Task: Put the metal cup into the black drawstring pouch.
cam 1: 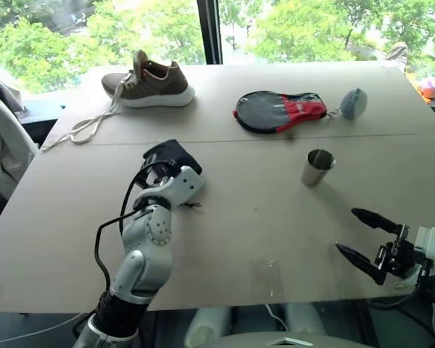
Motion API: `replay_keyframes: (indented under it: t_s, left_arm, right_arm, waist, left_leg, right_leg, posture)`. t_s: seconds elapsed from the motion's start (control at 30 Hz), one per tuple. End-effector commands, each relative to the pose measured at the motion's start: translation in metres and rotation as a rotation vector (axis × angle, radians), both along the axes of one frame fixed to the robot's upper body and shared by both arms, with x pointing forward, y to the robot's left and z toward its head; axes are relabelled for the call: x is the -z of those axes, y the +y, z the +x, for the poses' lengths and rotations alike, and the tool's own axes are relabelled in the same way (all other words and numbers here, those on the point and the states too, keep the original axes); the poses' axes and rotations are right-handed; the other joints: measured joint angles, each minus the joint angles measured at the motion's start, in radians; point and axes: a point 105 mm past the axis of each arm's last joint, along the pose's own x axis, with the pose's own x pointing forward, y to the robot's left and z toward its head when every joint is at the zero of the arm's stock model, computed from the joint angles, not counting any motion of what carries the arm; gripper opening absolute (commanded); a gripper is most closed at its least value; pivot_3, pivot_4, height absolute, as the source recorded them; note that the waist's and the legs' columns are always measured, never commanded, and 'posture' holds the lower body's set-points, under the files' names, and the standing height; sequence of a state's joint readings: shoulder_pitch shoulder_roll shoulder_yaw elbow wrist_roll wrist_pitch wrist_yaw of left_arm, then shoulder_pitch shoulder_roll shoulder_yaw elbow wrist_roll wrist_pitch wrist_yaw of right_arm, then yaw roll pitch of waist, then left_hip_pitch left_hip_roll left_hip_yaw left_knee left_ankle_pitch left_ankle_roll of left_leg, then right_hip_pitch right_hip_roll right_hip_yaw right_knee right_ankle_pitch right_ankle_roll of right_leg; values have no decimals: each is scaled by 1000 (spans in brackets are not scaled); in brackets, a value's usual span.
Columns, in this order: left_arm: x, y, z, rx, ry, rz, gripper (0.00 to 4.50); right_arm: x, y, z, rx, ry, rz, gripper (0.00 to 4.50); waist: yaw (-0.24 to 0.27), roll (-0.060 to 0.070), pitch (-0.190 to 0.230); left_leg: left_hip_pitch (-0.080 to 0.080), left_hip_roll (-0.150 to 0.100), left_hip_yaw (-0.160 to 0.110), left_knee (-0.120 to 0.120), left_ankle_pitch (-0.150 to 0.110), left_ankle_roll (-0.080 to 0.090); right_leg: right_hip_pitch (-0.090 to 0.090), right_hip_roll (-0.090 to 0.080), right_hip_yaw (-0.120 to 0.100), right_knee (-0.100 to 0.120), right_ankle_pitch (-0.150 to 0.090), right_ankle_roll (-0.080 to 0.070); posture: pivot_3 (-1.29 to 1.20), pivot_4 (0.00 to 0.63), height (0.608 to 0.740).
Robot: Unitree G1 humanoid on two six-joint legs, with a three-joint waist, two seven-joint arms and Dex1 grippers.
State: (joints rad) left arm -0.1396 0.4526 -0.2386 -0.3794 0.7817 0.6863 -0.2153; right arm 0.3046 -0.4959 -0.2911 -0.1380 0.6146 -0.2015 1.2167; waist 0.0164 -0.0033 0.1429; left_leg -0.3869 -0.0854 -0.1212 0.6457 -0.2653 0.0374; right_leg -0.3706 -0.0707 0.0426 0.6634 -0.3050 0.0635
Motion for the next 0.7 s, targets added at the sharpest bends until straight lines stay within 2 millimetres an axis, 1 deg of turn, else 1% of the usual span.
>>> replay_keyframes:
  t_s: [0.03, 0.07, 0.1, 0.13, 0.17, 0.27, 0.43, 0.57, 0.6, 0.7]
  left_arm:
    - [-7, -1, 1, 11, -45, 0, 2880]
    - [-6, -2, 1, 16, -41, -4, 2493]
    - [-6, -3, 0, 20, -41, -2, 2005]
    - [-6, -3, 0, 22, -43, 1, 1390]
    - [-6, -2, 0, 18, -43, -2, 1177]
    - [-5, 3, 2, 5, -42, -8, 82]
    - [-5, 9, 5, 3, -43, -35, 82]
    - [-4, 5, 8, 43, -40, -122, 82]
    - [-5, 4, 9, 56, -42, -125, 82]
    - [-9, -1, 13, 99, -32, -217, 82]
  right_arm:
    - [-6, -4, 1, 6, -28, -15, 4500]
    - [-6, -4, 1, 8, -29, -16, 4500]
    - [-6, -4, 1, 9, -30, -16, 4500]
    - [-6, -4, 1, 10, -31, -16, 4500]
    - [-6, -4, 1, 12, -32, -16, 4500]
    - [-6, -3, 2, 17, -34, -15, 4500]
    - [-5, -2, 3, 24, -36, -11, 4500]
    - [-5, -3, 3, 34, -39, -11, 4500]
    - [-5, -3, 3, 36, -39, -11, 4500]
    - [-4, -4, 5, 53, -25, -23, 4500]
  waist:
    - [0, 0, 0]
    - [0, 0, 0]
    - [0, 0, 0]
    - [0, 0, 0]
    - [0, 0, 0]
    - [0, 0, 0]
    - [-1, 0, 0]
    - [0, 0, 0]
    - [0, 0, 0]
    - [-1, 0, 0]
  left_leg:
    - [0, 0, 0, 0, 0, 0]
    - [0, 0, 0, 0, 0, 0]
    - [-1, 0, 0, 0, 0, 0]
    - [-1, 0, 0, 0, 0, 0]
    - [-1, 0, 0, 0, 0, 0]
    - [0, 0, 0, 0, 0, 0]
    - [0, 0, 0, 1, 0, 0]
    - [-1, 0, 0, 1, 0, -1]
    - [-1, 0, 0, 1, 0, -1]
    - [-1, 0, 0, 1, 0, -1]
  right_leg:
    - [0, 0, 0, 0, 0, 0]
    - [0, 0, 0, 0, 0, 0]
    - [0, 0, 0, 0, 0, 0]
    - [0, 0, 0, 0, 0, 0]
    - [0, 0, 0, 0, 0, 0]
    - [0, 0, 0, 0, 0, 0]
    - [0, 0, 0, 1, 0, 0]
    - [0, 0, 0, 1, 0, 0]
    - [0, 0, 0, 1, 0, 0]
    - [0, 0, 0, 1, 0, 0]
  posture:
    - [0, 150, 740]
    - [0, 150, 740]
    - [0, 150, 740]
    - [0, 150, 740]
    - [0, 150, 740]
    - [0, 150, 740]
    - [0, 150, 740]
    - [0, 150, 740]
    - [0, 150, 740]
    - [0, 150, 740]
